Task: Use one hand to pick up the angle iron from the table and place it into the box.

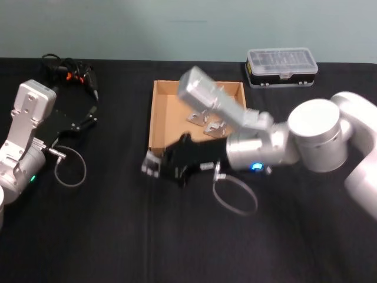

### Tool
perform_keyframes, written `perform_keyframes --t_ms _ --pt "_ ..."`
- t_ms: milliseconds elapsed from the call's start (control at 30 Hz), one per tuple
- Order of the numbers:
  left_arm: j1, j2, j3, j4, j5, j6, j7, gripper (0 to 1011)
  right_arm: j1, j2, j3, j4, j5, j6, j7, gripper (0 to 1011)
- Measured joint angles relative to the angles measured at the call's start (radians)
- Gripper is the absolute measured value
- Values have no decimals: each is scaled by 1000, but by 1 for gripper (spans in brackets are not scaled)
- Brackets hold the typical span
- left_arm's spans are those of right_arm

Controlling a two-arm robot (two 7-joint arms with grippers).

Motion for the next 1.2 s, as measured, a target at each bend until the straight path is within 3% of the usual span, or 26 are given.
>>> perform_keyframes --t_ms 167,267,367,533,800,1200 --pt "0 0 0 0 0 0 0 1011 14 8 62 -12 63 1 -21 71" --pt "0 0 0 0 0 0 0 1011 34 2 74 12 73 -1 -29 71" --pt "0 0 0 0 0 0 0 1011 81 -19 77 83 75 -4 -44 71" --pt "0 0 0 0 0 0 0 1011 149 -50 52 184 48 -3 -52 71" --pt "0 0 0 0 0 0 0 1011 258 -113 1 353 -22 61 -60 71" --pt "0 0 0 0 0 0 0 1011 295 -162 -27 458 -66 105 -34 71"
